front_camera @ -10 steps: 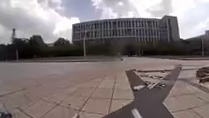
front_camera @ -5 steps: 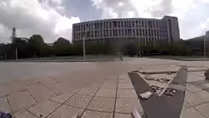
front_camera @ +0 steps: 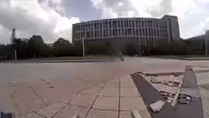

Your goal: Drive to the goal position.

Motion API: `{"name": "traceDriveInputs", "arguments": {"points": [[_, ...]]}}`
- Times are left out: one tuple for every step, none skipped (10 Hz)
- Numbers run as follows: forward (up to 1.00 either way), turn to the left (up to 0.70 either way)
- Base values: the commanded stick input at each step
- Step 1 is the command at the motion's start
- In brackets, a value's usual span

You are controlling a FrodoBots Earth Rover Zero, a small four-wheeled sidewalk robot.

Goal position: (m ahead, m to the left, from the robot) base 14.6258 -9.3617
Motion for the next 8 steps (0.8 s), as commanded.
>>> {"name": "traceDriveInputs", "arguments": {"points": [[0.70, 0.00], [0.70, 0.00], [0.70, 0.00], [0.70, 0.00], [0.70, 0.00], [0.70, 0.00], [0.70, 0.00], [0.69, 0.00]]}}
